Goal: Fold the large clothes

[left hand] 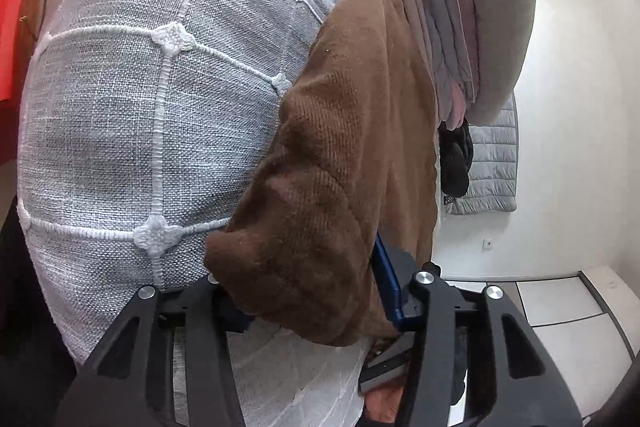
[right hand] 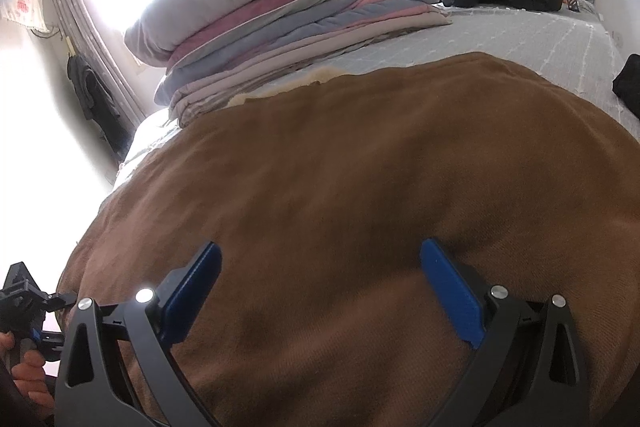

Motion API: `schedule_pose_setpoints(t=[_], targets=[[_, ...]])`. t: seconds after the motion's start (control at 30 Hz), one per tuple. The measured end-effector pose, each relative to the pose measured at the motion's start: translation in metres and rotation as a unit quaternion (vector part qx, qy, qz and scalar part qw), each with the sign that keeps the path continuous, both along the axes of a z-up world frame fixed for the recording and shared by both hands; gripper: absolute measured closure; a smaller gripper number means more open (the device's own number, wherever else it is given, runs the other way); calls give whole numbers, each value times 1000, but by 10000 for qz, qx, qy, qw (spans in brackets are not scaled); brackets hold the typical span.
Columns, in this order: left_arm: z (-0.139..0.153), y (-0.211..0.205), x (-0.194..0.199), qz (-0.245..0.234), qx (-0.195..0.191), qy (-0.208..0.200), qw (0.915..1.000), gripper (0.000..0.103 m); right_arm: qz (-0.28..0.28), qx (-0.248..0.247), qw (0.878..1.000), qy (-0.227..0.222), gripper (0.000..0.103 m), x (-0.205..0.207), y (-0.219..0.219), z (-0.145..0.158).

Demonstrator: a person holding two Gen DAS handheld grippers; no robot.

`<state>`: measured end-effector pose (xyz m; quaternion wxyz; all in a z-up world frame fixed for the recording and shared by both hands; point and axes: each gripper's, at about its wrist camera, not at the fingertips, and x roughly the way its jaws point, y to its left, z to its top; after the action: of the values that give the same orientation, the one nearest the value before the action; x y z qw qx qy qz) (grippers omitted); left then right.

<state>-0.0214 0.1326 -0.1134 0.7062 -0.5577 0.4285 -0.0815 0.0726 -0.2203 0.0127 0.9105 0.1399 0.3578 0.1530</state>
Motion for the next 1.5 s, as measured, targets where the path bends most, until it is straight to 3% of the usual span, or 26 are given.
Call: schedule_pose_setpoints(t=[0.43,1.5], targets=[[-15,28,-6,-39,-112,-11,9999,56,26,96,10000,-7,7,3,-4,1],[-16,30,-4,-65,-159,-26,9998,55,23,92,10000,-7,7,3,-3,1]])
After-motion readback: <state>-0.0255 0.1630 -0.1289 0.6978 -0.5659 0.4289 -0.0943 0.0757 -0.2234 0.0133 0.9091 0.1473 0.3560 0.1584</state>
